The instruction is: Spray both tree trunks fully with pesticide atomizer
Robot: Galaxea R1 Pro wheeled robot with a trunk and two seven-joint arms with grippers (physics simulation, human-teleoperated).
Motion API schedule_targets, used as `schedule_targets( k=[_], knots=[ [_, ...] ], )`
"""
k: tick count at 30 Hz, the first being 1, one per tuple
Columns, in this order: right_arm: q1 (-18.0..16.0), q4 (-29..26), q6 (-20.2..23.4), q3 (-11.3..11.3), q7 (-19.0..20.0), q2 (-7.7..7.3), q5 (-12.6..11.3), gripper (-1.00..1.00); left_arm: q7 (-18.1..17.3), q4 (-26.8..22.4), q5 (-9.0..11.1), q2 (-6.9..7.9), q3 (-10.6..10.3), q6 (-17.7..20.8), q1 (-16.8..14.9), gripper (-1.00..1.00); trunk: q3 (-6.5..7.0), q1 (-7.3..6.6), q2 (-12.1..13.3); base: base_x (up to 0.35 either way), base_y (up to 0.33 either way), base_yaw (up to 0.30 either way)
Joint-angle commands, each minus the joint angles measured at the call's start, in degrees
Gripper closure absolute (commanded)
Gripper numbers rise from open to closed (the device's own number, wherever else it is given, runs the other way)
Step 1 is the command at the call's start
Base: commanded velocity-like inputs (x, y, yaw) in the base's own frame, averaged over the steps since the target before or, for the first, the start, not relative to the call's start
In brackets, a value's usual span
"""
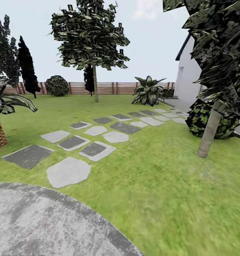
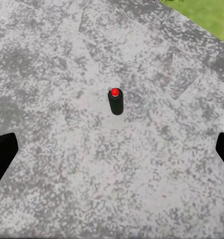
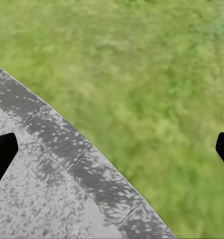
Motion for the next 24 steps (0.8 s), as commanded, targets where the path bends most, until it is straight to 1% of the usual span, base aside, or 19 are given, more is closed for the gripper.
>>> schedule_targets(
  k=[1,11,16,24],
  knots=[
    [0.0,0.0,-0.2,0.0,0.0,-0.02,0.0,-1.00,0.0,0.1,0.4,-0.01,0.0,-0.2,-0.1,-1.00,-0.06,0.01,0.0,0.177,-0.239,0.276],
    [0.0,0.0,-0.2,0.0,0.0,-0.02,0.0,-1.00,0.0,0.1,0.4,-0.02,0.0,-0.2,0.0,-1.00,-0.06,0.01,0.0,0.218,-0.226,0.276],
    [0.0,0.0,-0.2,0.0,0.0,-0.02,0.0,-1.00,0.0,0.1,0.4,-0.02,0.0,-0.2,0.0,-1.00,-0.06,0.01,0.0,0.096,-0.062,0.276],
    [0.0,0.0,-0.2,0.0,0.0,-0.02,0.0,-1.00,0.0,0.1,0.4,-0.03,0.0,-0.2,-0.1,-1.00,-0.06,0.01,0.0,0.009,-0.006,0.276]
  ],
)
